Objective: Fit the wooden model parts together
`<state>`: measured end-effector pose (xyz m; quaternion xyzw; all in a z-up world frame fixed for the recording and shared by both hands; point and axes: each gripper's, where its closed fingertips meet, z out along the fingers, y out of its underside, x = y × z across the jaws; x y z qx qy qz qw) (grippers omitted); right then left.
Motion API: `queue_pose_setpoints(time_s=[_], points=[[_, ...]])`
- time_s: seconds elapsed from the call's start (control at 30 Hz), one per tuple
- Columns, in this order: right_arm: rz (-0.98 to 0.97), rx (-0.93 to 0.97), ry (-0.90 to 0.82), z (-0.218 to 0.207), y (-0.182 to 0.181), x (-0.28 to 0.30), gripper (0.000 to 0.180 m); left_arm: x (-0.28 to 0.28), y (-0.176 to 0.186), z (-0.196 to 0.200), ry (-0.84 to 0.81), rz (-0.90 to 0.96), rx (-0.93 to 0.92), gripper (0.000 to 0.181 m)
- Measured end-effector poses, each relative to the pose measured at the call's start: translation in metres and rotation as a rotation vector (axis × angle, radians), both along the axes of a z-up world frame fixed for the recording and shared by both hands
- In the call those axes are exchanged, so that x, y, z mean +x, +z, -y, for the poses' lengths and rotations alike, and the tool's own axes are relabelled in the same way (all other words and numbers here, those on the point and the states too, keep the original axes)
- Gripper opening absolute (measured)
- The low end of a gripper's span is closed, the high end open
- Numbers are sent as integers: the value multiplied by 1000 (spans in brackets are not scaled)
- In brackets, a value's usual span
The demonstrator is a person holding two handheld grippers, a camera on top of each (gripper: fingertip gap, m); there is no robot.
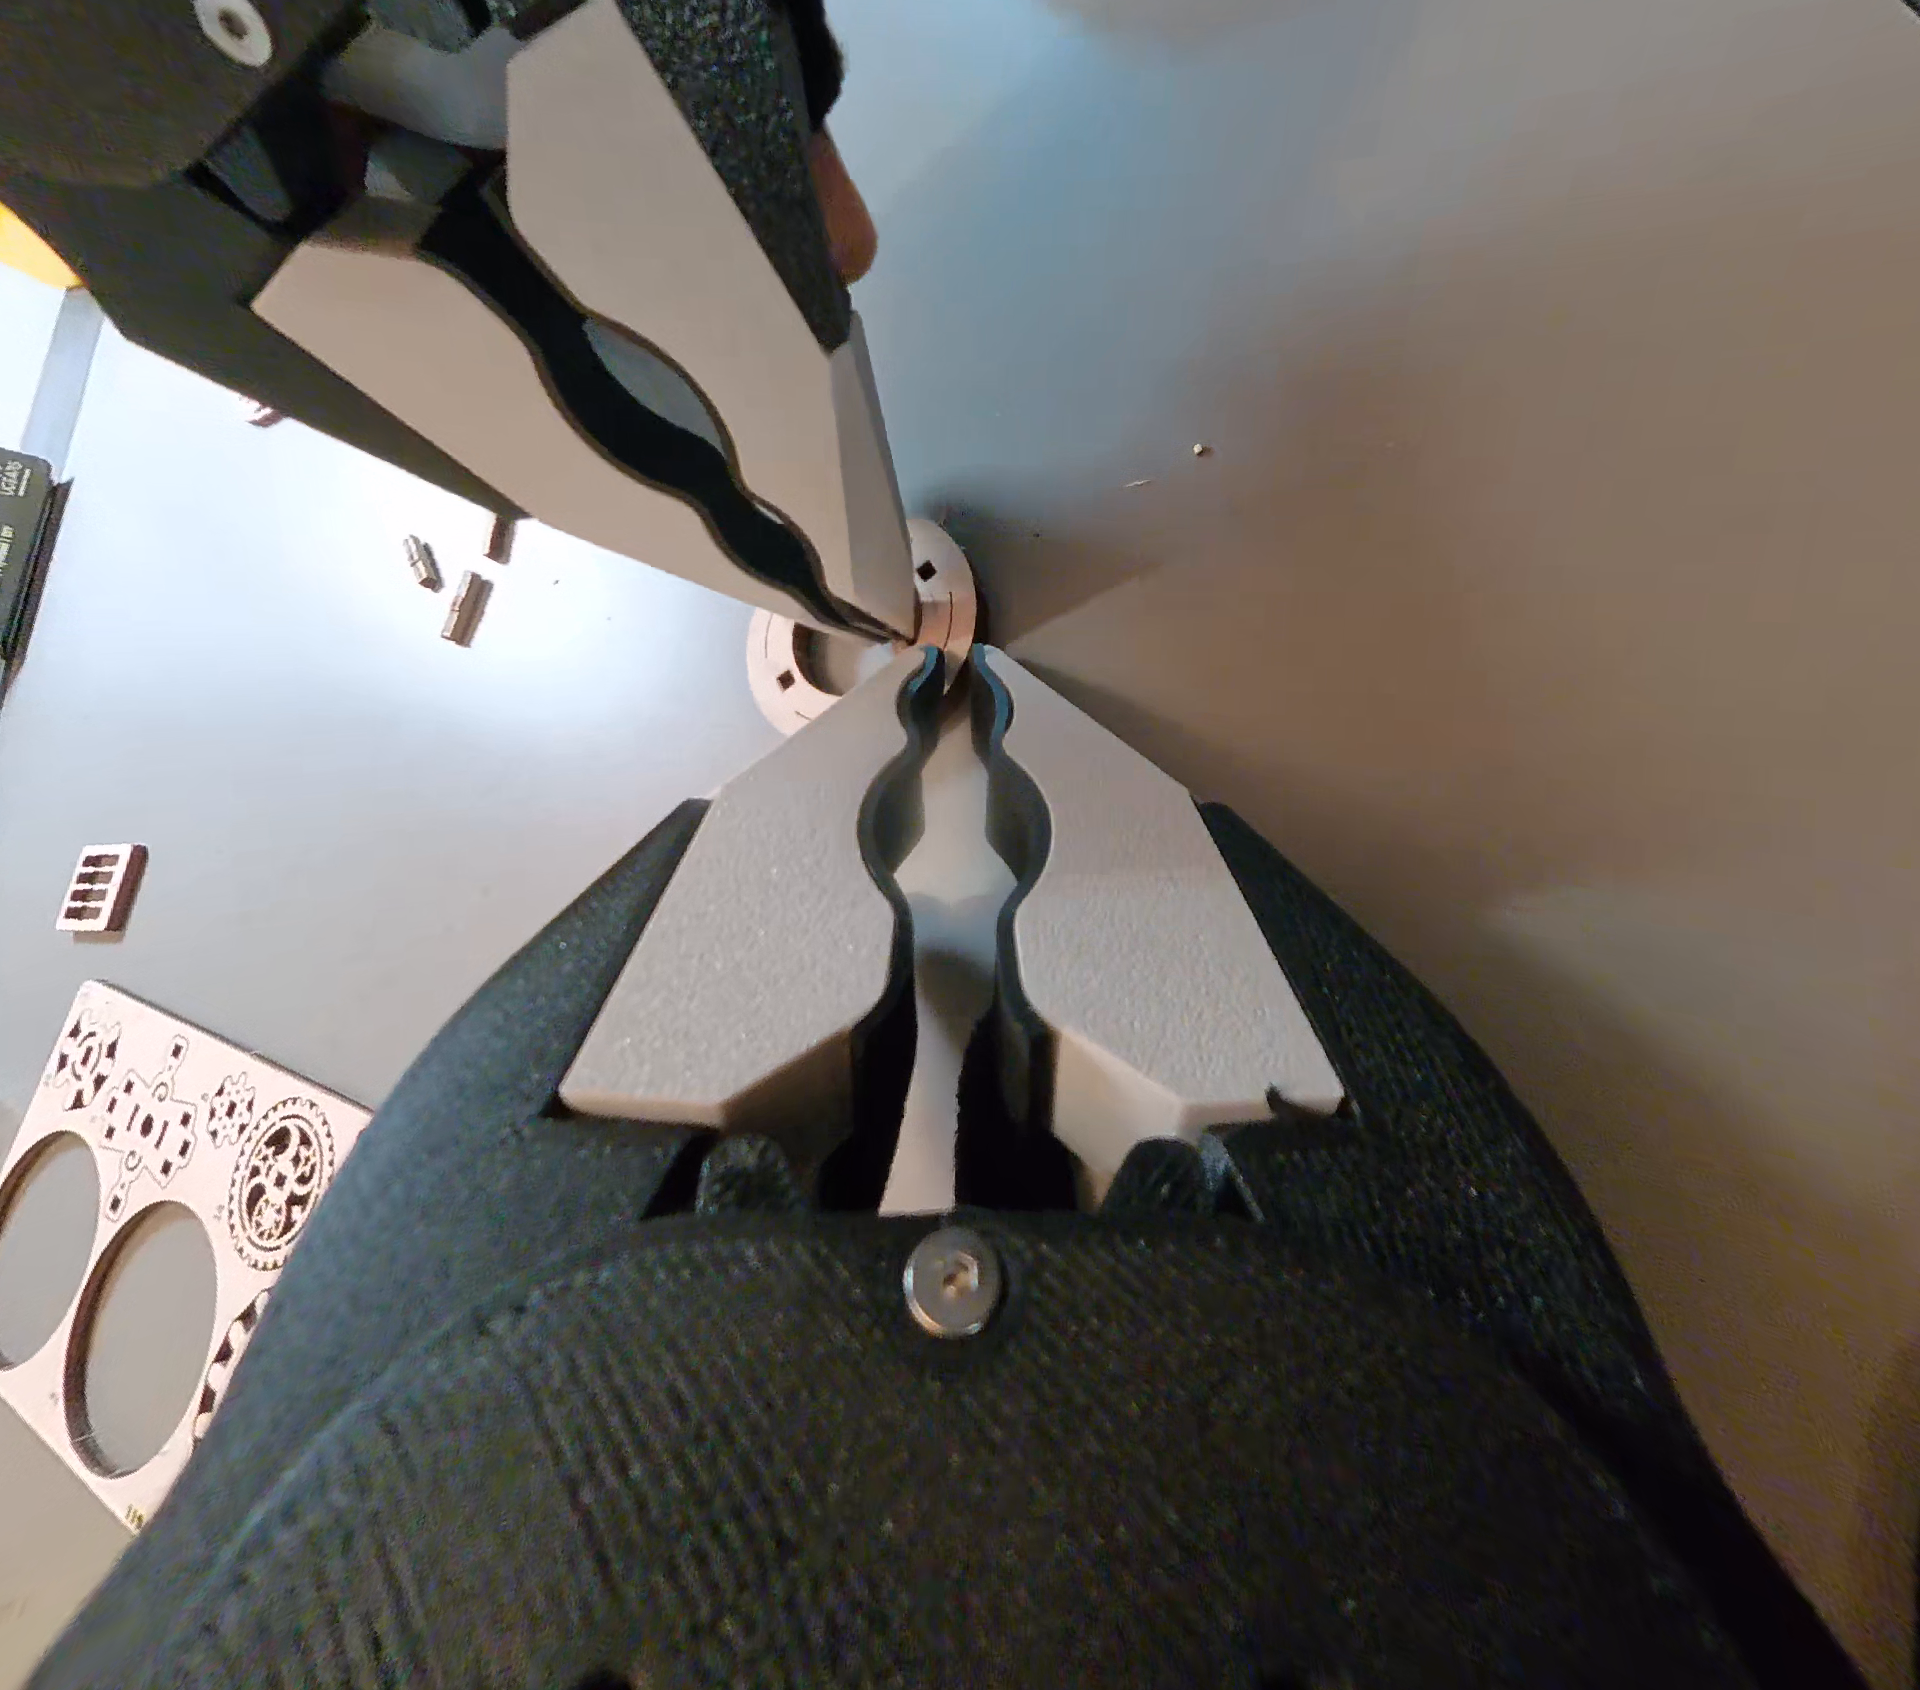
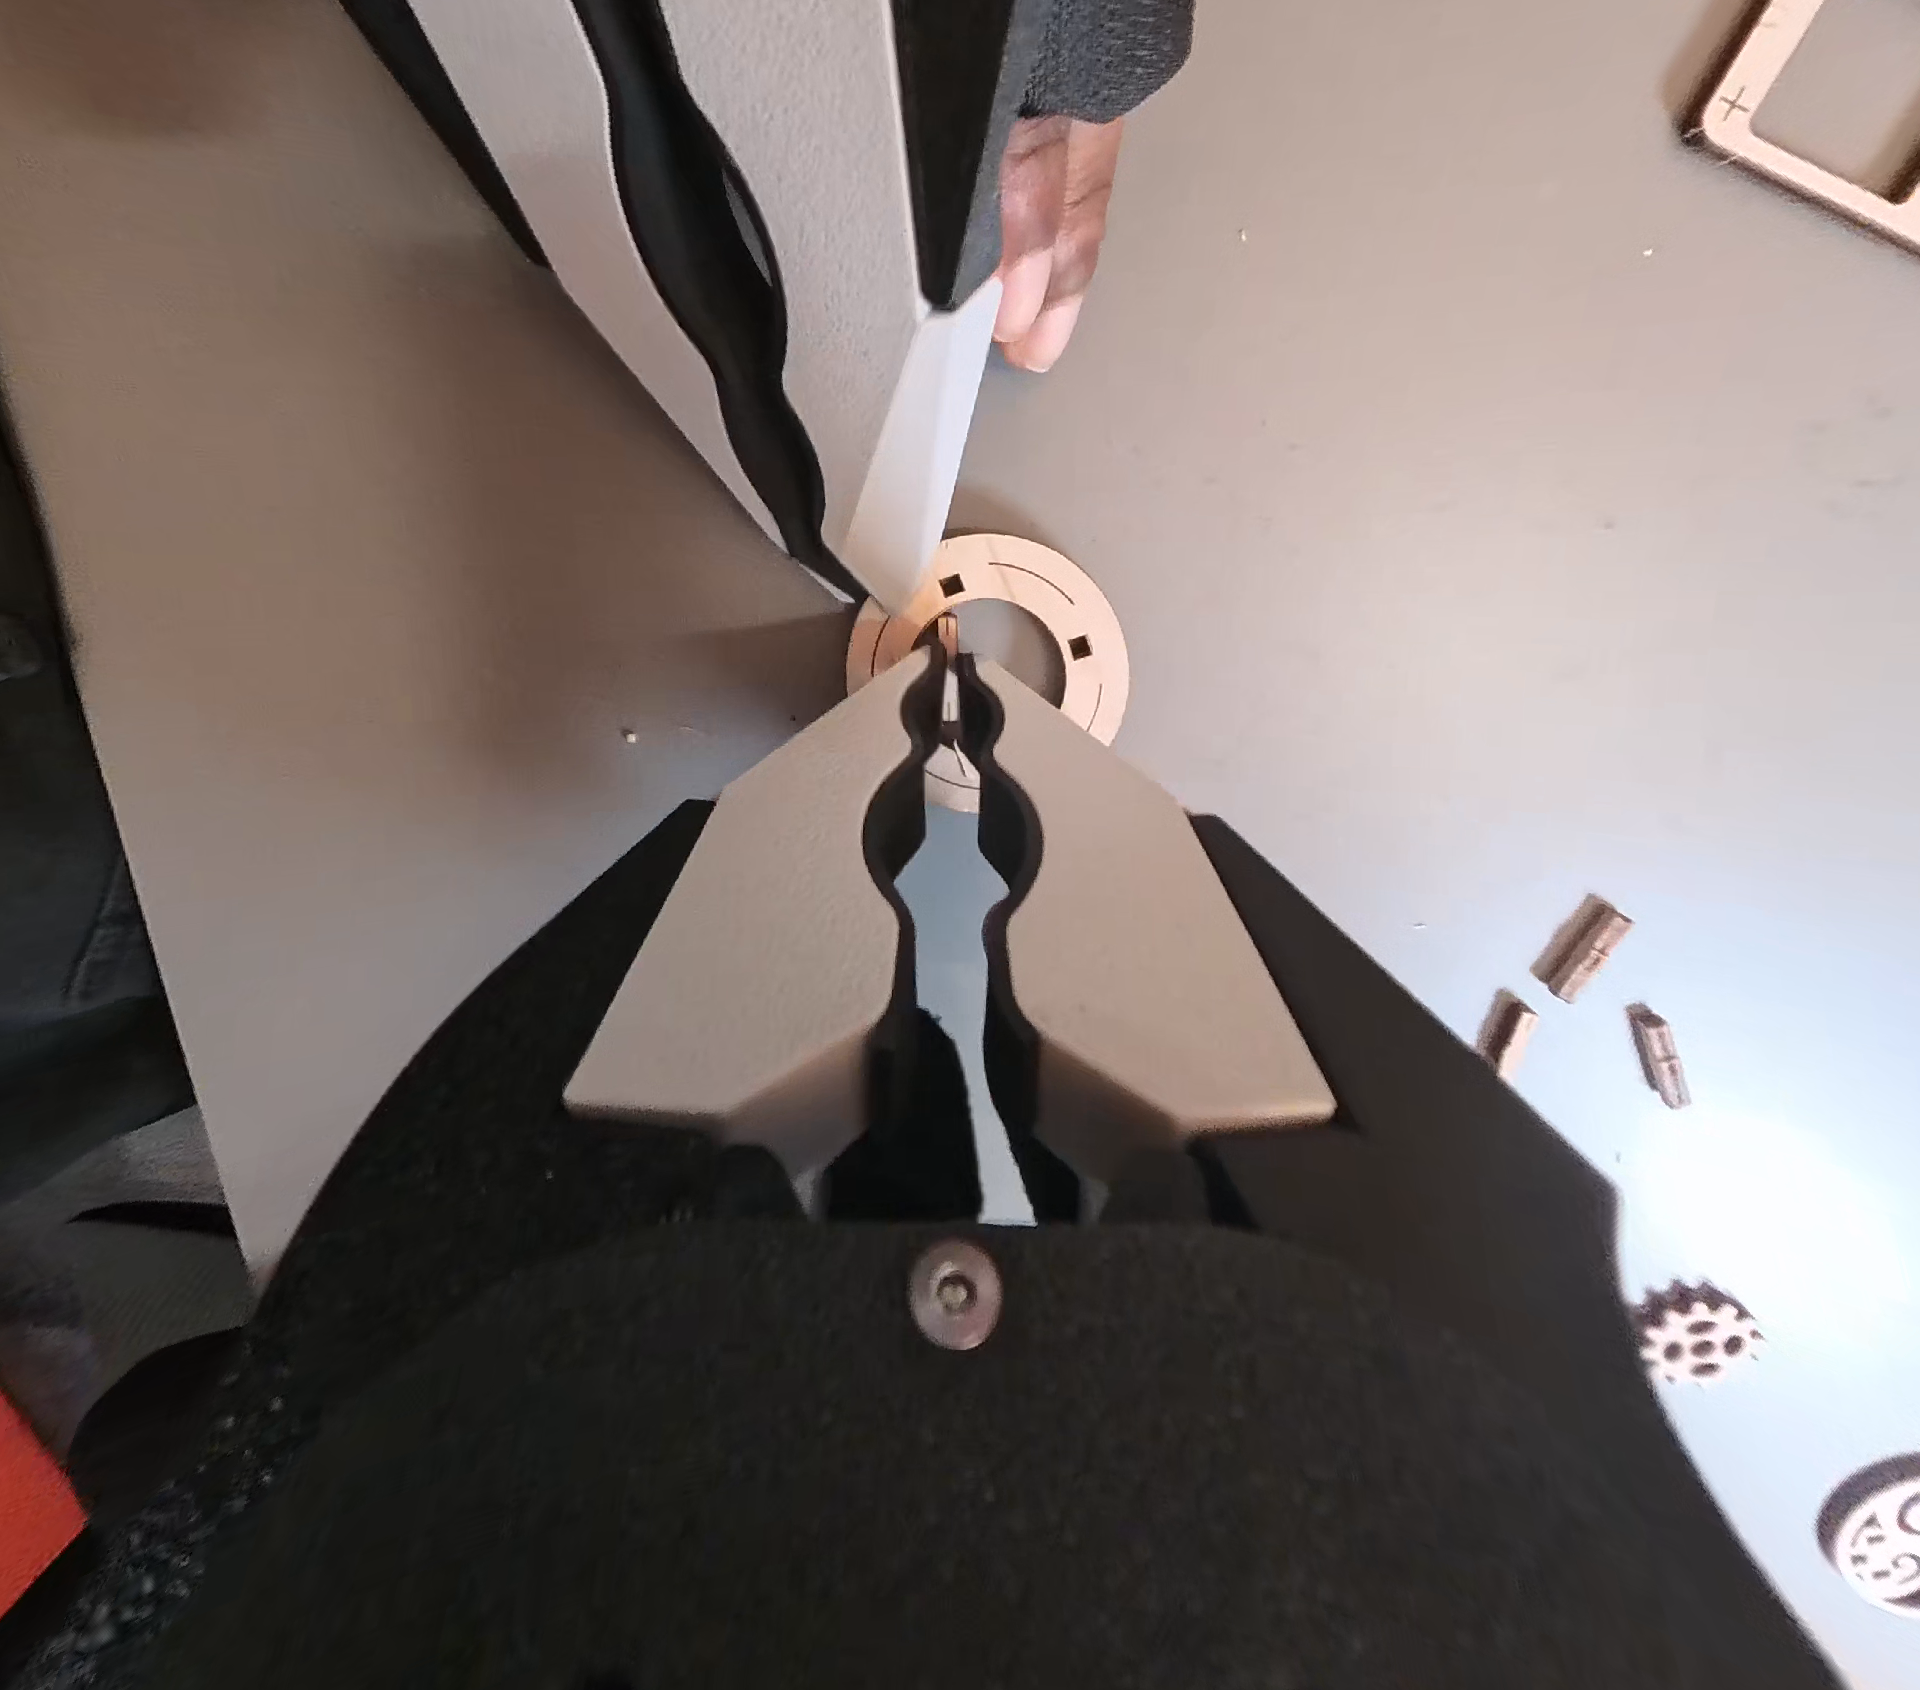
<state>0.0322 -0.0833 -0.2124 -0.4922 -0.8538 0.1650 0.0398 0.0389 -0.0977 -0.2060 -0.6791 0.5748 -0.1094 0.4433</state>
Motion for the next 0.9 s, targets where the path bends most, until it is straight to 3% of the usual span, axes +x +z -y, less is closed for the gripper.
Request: queue_pose_setpoints(time_s=[0.37, 0.53, 0.9], points=[[-421, -245, -217, -20, 72, -4, 0, -5, 37, -11, 79, 285, -68, 17], [-433, -195, -250, -25, 56, 7, 0, -9, 32, -17, 119, 267, -85, 17], [-221, -127, -270, -7, 17, 0, 11, -9, 8, -10, 91, 102, -100, 18]])
